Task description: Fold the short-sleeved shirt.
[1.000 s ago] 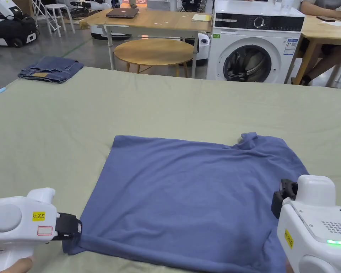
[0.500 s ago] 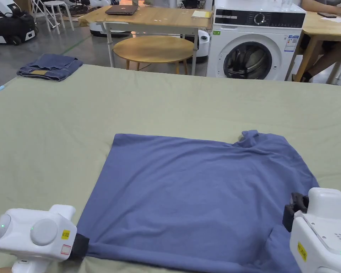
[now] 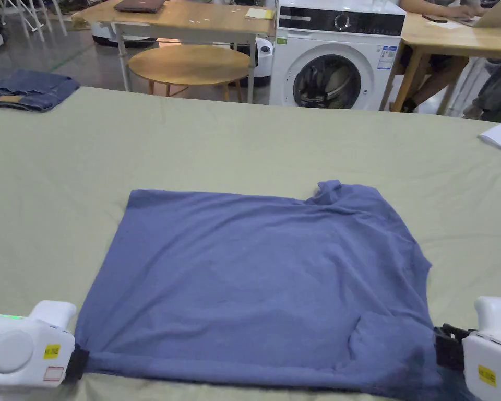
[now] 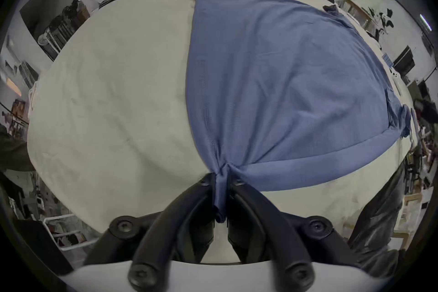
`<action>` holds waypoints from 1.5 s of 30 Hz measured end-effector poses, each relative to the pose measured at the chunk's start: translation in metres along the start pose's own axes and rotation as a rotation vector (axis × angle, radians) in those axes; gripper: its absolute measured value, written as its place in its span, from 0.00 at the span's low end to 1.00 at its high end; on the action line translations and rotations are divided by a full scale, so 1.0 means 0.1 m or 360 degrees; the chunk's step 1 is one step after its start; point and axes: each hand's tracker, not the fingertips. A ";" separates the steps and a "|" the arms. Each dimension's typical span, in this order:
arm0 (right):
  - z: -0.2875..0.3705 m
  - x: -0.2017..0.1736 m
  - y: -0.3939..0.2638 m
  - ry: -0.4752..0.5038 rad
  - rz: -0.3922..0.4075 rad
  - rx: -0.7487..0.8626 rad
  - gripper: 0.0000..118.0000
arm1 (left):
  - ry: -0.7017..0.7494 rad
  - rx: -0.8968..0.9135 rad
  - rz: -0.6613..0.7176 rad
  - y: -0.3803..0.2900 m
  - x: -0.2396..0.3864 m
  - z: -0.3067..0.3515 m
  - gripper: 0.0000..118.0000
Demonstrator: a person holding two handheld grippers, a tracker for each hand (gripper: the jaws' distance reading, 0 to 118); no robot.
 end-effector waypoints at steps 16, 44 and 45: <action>-0.47 0.01 -0.28 0.0137 0.0141 -0.0350 0.08 | -0.0047 0.0045 0.0071 -0.05 -0.06 0.07 0.02; -1.22 0.00 1.69 0.0302 -0.0157 -0.0111 0.07 | -0.0114 0.0373 0.0140 1.85 -0.32 -0.12 0.02; -1.30 -0.01 1.71 0.0294 -0.0150 -0.0139 0.07 | -0.0116 0.0353 0.0134 1.90 -0.31 -0.18 0.02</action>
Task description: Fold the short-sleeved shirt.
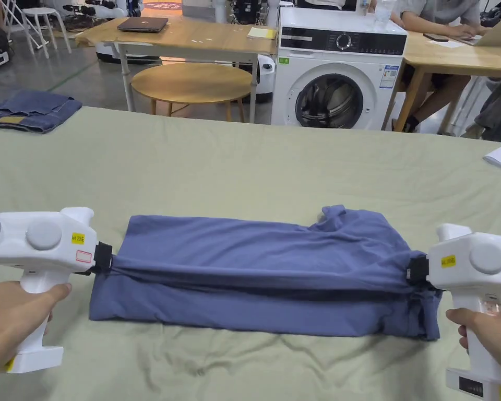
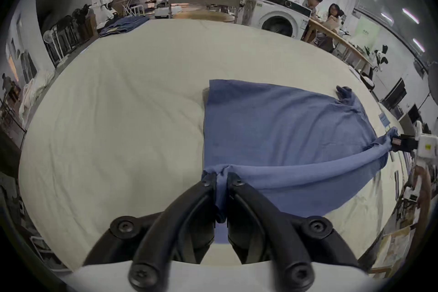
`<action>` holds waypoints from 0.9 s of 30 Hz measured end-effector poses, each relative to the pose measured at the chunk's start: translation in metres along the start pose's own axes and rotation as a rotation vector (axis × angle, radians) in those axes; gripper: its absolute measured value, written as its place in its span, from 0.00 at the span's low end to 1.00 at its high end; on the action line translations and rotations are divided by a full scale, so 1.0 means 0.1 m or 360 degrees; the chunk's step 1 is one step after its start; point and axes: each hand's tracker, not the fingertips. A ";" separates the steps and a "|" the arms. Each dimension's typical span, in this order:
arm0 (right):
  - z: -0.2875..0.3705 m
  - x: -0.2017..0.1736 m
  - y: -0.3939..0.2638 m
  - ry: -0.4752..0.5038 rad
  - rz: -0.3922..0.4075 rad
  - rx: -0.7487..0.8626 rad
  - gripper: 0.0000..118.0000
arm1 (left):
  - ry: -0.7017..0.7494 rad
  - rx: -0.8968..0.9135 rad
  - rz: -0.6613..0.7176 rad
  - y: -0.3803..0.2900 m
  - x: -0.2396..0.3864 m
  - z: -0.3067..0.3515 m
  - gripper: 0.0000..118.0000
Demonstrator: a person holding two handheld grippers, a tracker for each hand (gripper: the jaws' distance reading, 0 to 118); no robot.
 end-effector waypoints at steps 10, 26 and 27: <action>-0.39 -0.03 0.01 -0.0044 0.0074 -0.0039 0.23 | 0.0015 -0.0093 0.0055 0.09 0.02 -0.38 0.15; 0.60 -0.91 -0.61 -0.0030 0.0254 0.0817 0.16 | 0.0001 0.0761 -0.0156 -0.43 0.79 0.82 0.08; 0.63 -0.97 -0.65 -0.0024 0.0262 0.0842 0.16 | 0.0034 0.0809 -0.0167 -0.49 0.85 0.88 0.08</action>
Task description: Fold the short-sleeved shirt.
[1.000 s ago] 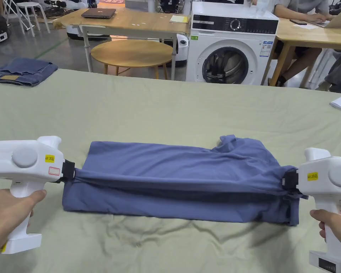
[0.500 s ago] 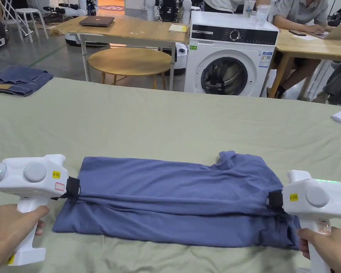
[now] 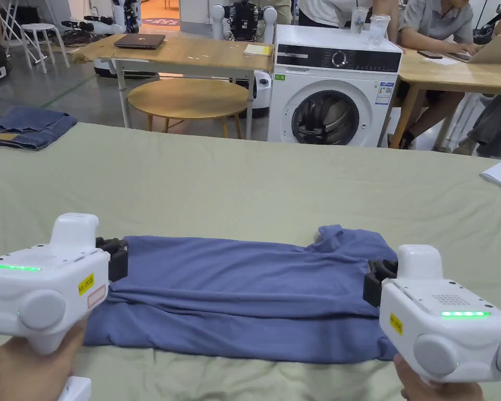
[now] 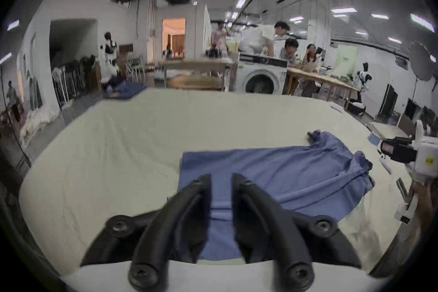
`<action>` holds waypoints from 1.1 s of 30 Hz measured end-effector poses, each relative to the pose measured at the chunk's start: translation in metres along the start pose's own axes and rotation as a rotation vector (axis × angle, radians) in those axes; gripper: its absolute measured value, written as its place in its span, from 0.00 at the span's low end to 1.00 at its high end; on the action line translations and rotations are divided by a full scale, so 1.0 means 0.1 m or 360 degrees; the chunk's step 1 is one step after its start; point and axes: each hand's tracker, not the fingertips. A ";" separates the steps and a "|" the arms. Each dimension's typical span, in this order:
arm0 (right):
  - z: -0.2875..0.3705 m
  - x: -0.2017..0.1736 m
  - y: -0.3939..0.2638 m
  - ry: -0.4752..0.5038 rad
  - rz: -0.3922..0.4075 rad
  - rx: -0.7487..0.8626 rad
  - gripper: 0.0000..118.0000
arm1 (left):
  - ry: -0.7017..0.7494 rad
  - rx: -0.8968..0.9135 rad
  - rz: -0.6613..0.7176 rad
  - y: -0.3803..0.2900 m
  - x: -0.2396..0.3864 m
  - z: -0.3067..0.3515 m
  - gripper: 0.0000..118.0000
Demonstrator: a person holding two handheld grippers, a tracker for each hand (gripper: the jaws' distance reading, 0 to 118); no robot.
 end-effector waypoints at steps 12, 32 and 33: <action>0.45 -0.22 -0.07 0.0060 -0.0015 0.0164 0.00 | 0.0070 -0.0112 0.0067 -0.24 -0.30 0.38 0.00; 0.39 -0.01 -0.34 0.0050 0.0009 -0.0026 0.00 | 0.0067 -0.1246 0.0341 -0.55 -0.65 -1.06 0.42; 0.39 0.00 -0.35 0.0048 0.0008 -0.0032 0.00 | 0.0089 -0.1240 0.0311 -0.55 -0.62 -1.03 0.42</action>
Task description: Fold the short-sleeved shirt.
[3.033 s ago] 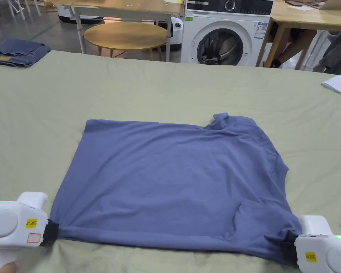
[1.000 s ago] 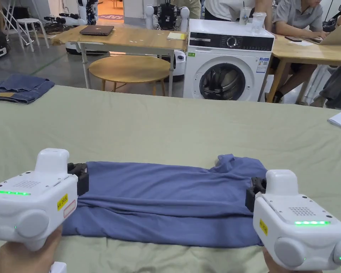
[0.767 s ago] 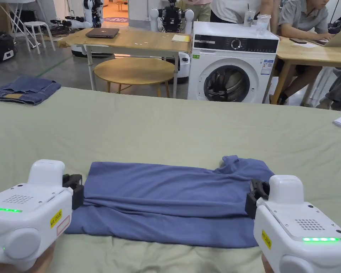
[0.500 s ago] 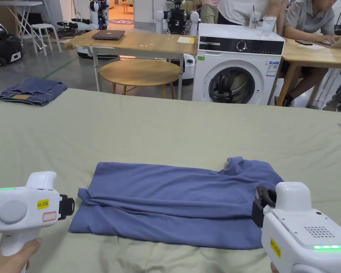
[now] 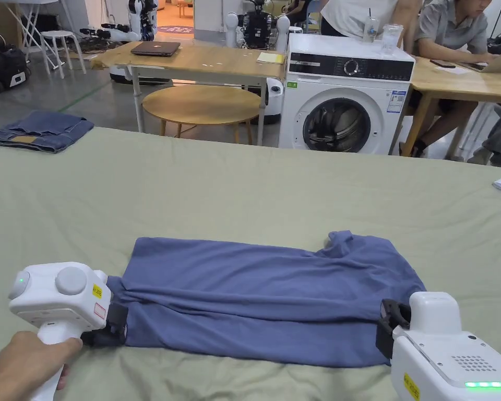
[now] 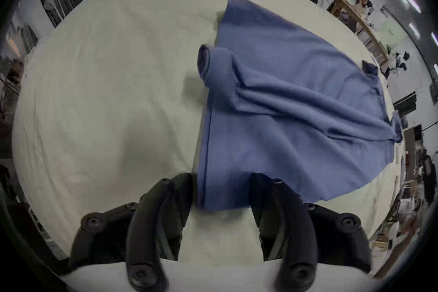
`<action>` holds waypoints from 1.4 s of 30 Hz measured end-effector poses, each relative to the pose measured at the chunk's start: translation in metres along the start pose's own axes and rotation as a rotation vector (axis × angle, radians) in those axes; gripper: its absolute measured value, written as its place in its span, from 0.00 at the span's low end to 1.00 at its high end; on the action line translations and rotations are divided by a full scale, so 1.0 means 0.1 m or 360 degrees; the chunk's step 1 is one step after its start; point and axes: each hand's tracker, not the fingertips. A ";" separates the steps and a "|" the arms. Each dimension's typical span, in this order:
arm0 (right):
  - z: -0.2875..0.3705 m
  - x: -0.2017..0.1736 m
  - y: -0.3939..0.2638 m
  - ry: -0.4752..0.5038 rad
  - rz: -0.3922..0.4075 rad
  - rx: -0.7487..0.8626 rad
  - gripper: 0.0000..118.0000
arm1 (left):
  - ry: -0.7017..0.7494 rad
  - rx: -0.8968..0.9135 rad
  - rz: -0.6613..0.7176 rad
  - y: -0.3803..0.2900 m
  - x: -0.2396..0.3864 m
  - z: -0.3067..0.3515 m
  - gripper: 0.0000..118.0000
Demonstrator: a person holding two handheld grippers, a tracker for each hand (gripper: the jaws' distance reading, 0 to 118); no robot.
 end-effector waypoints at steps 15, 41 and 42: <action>-0.38 0.89 -0.11 -0.0208 -0.0090 -0.0470 0.19 | -0.0081 0.0232 -0.0161 -0.30 -0.13 0.23 0.01; -0.59 0.99 0.24 -0.0071 -0.0103 -0.0784 0.03 | -0.0106 0.0410 -0.0205 -0.27 -0.13 0.66 0.01; -0.51 0.98 0.31 -0.0054 -0.0108 -0.0768 0.03 | -0.0106 0.0436 -0.0207 -0.27 -0.12 0.74 0.01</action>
